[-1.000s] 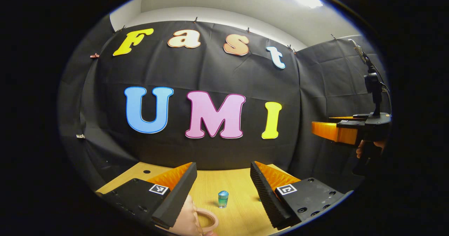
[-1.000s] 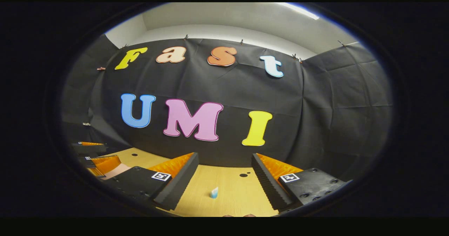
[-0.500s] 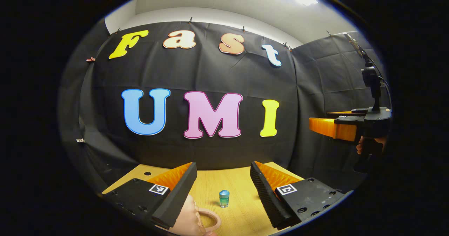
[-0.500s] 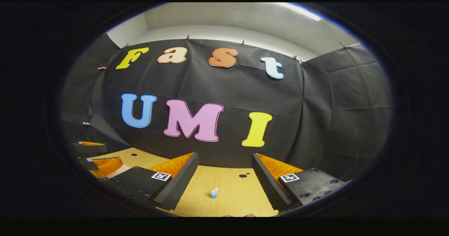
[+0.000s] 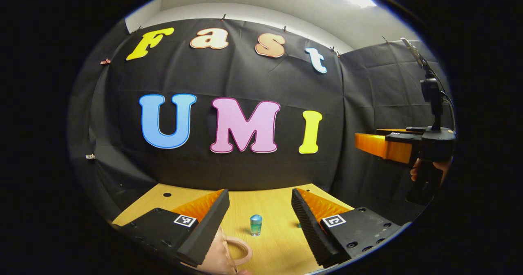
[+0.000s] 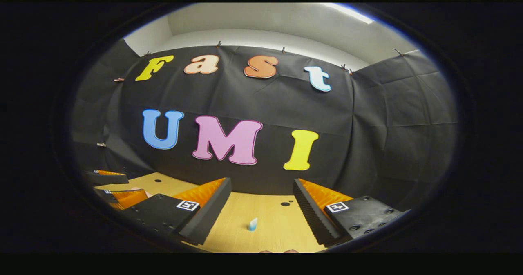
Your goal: First open the suitcase, pack the skin care products into it, and then close the suitcase.
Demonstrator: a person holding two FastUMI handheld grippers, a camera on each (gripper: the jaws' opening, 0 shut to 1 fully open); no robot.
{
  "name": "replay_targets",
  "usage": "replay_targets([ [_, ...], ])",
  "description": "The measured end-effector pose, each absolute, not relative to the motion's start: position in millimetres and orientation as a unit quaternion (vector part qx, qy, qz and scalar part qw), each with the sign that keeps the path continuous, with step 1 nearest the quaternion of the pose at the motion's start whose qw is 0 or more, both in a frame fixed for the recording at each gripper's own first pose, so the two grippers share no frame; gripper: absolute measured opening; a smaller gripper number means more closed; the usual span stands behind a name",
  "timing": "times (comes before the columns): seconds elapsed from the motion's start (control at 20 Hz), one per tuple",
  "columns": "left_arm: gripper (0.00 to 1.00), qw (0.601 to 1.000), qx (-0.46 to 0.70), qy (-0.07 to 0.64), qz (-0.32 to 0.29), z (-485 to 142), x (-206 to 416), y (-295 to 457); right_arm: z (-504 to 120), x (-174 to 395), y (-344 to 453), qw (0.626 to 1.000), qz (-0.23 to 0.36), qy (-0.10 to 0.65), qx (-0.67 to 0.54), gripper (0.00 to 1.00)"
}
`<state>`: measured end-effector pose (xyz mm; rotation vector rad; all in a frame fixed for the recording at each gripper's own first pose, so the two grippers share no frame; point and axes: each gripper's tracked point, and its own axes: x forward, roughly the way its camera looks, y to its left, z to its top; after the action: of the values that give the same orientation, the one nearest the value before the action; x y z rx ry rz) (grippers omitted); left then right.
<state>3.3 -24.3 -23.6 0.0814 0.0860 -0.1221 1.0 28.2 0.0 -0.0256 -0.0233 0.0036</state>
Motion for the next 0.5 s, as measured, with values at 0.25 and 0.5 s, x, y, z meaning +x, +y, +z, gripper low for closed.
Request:
replay_targets([
  [0.25, 0.96, 0.995, 0.035, 0.067, -0.067, -39.5, -0.3, -21.6, -5.7, -3.6, 30.5, 1.000, 0.000, -0.013, -0.008, 0.96],
  [0.5, 0.96, 0.991, 0.016, 0.115, -0.070, -68.5, 2.9, -28.6, -9.5, -0.6, 22.0, 1.000, 0.006, -0.015, -0.015, 0.96],
])
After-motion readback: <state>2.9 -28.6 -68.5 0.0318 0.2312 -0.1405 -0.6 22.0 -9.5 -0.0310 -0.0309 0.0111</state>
